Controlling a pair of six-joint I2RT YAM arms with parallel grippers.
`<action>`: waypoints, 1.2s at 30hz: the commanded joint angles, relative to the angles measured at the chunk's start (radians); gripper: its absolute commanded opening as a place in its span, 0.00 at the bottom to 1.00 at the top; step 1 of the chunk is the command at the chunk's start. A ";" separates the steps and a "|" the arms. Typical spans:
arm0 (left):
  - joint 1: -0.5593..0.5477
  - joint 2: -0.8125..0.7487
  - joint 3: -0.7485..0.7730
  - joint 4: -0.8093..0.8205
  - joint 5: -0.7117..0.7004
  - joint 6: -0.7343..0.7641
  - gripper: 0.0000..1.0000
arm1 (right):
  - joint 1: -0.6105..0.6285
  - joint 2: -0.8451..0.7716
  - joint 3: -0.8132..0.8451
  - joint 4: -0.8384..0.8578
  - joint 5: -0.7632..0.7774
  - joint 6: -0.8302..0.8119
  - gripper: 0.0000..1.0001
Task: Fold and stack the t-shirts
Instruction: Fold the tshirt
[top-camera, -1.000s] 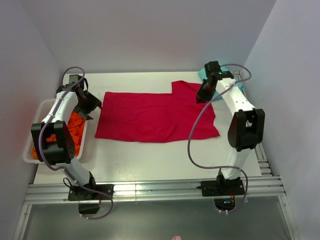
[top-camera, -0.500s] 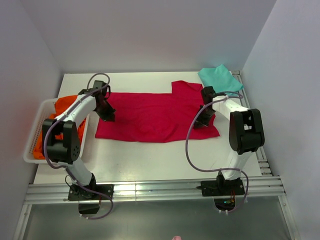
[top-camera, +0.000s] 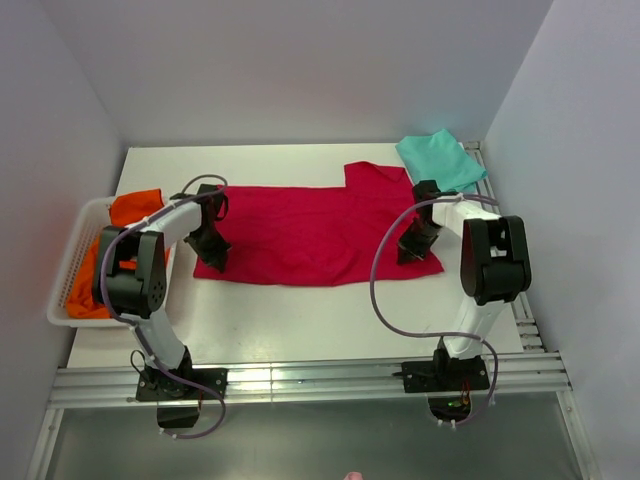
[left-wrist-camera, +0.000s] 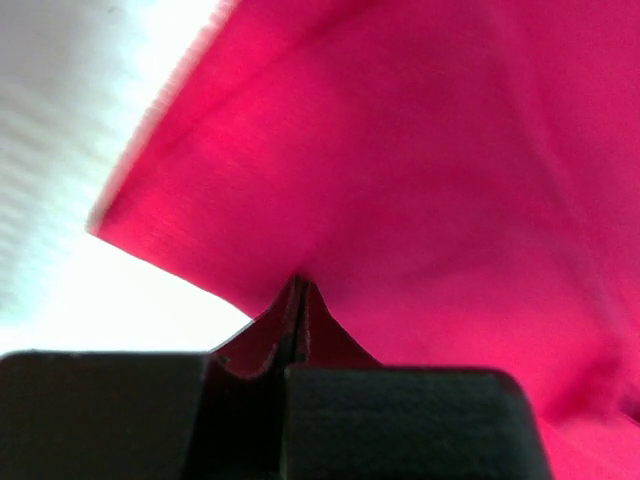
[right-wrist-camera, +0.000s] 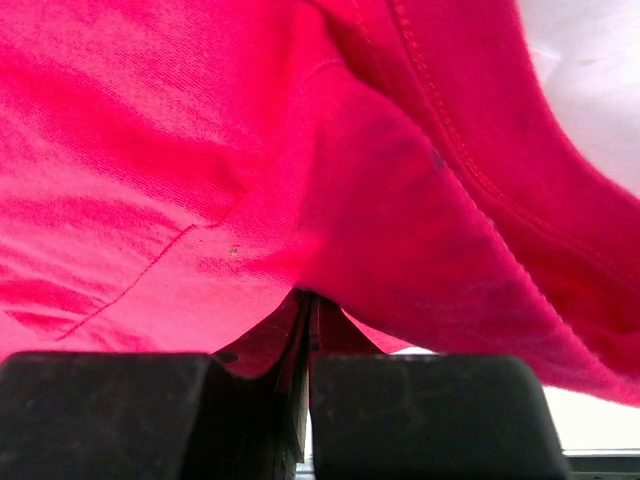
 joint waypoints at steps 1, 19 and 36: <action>0.003 0.013 -0.044 -0.017 -0.053 -0.038 0.00 | -0.027 -0.036 -0.023 -0.040 0.121 0.023 0.00; 0.065 -0.206 -0.063 -0.120 -0.082 -0.130 0.11 | -0.138 -0.155 0.031 -0.134 0.191 0.038 0.00; 0.020 0.386 0.898 -0.172 0.089 0.043 0.54 | -0.081 0.239 0.920 -0.226 -0.056 -0.011 0.77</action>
